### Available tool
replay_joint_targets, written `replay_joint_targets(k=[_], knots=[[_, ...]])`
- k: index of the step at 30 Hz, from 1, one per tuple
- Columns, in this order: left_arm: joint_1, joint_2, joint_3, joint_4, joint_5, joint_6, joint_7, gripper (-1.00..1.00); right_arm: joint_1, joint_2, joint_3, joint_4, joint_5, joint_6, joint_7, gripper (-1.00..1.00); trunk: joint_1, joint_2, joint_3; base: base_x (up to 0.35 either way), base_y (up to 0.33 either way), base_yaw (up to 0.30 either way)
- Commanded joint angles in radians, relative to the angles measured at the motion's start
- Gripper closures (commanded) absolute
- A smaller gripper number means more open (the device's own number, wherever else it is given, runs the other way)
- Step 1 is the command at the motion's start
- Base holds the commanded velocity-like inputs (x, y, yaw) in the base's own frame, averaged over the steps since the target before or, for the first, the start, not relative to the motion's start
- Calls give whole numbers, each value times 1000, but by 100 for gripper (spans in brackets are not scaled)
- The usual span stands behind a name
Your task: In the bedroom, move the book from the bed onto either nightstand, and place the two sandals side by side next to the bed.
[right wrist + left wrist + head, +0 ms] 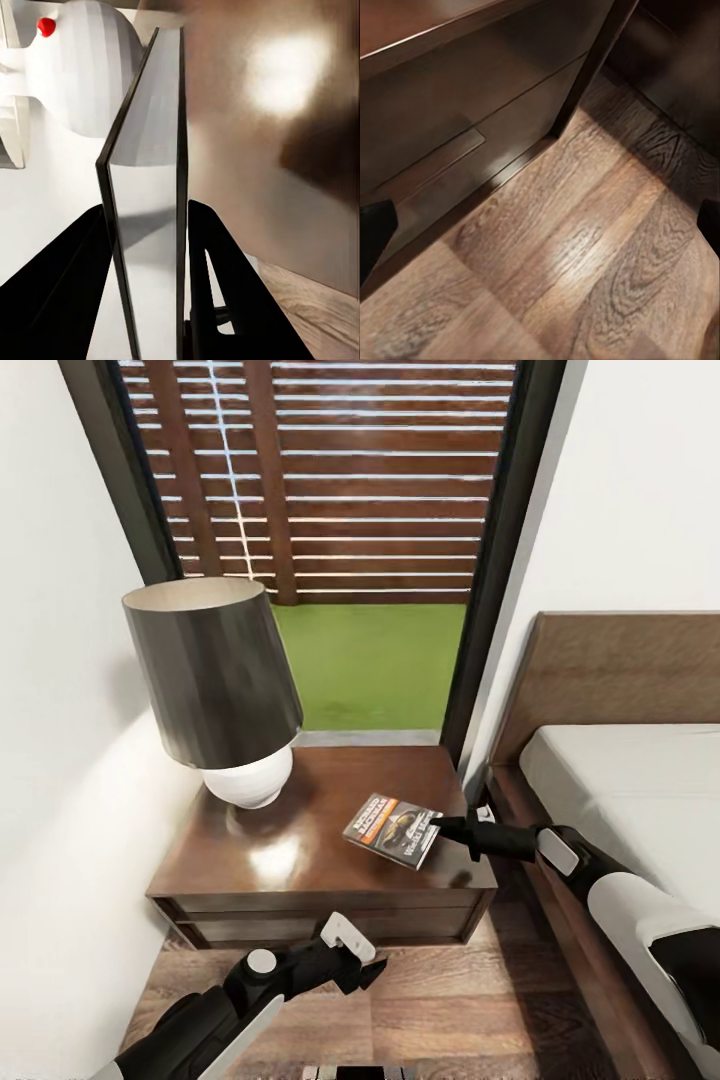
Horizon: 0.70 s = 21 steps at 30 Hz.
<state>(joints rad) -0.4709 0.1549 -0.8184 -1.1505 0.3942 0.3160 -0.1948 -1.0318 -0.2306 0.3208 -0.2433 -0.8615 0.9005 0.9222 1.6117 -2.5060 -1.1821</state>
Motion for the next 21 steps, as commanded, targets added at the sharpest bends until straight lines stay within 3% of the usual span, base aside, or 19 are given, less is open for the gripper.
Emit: replay_joint_targets(k=[1,5,10,21], knots=[[0,0,0,0,0,0,0,-100,0,0,0,0,-2,2,0,100,0,0,-4,0,0,0],[0,0,0,1,0,0,0,-100,0,0,0,-1,-2,2,0,100,2,-1,-19,0,0,0],[0,0,-1,1,0,0,0,-100,0,0,0,-1,-2,2,0,100,2,-1,-19,0,0,0],[0,-2,-1,2,0,0,0,-100,0,0,-1,-1,-2,2,0,100,7,-4,-62,0,0,0]])
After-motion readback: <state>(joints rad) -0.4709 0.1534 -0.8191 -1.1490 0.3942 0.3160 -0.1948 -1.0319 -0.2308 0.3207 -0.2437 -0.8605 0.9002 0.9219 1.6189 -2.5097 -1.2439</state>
